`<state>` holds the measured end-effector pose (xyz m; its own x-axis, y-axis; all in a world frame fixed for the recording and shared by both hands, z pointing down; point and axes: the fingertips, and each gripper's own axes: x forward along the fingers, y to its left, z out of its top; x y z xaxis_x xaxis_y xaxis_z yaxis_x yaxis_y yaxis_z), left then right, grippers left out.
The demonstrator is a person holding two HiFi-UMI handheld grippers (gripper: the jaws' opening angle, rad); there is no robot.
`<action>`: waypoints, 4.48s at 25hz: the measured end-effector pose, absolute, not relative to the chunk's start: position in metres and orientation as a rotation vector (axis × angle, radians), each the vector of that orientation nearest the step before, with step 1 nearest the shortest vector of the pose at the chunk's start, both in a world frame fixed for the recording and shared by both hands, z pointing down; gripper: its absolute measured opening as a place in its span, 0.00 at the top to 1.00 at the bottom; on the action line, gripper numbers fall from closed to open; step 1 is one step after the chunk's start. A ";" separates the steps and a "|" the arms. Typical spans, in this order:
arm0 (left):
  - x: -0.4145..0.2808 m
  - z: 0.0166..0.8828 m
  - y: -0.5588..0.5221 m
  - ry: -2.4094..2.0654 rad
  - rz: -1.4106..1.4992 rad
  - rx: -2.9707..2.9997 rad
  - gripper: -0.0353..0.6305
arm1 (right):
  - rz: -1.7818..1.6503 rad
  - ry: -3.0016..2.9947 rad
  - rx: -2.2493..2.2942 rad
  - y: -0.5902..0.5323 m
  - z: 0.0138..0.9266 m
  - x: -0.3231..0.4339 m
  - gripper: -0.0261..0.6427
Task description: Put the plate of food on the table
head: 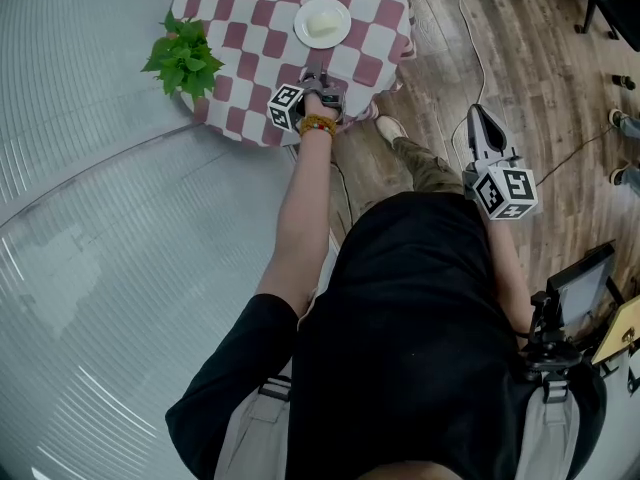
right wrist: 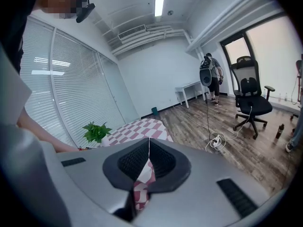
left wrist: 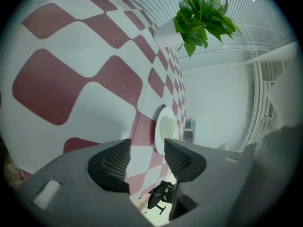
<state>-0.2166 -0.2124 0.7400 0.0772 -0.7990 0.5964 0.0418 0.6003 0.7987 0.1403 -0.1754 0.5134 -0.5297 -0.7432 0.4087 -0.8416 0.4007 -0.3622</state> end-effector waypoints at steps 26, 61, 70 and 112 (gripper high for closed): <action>-0.210 0.749 0.036 -1.409 -0.739 0.618 0.64 | 0.698 -2.612 1.125 -0.096 0.491 0.078 0.94; -0.141 0.313 0.177 -1.858 -0.388 2.377 0.94 | -0.178 -3.081 0.607 0.114 0.268 -0.023 0.95; -0.124 0.339 0.197 -1.966 -0.196 2.446 0.94 | -0.426 -2.947 0.511 0.160 0.307 -0.022 0.95; -0.071 0.442 0.185 -1.721 -0.012 2.433 0.94 | -0.144 -2.828 0.382 0.158 0.419 -0.014 0.95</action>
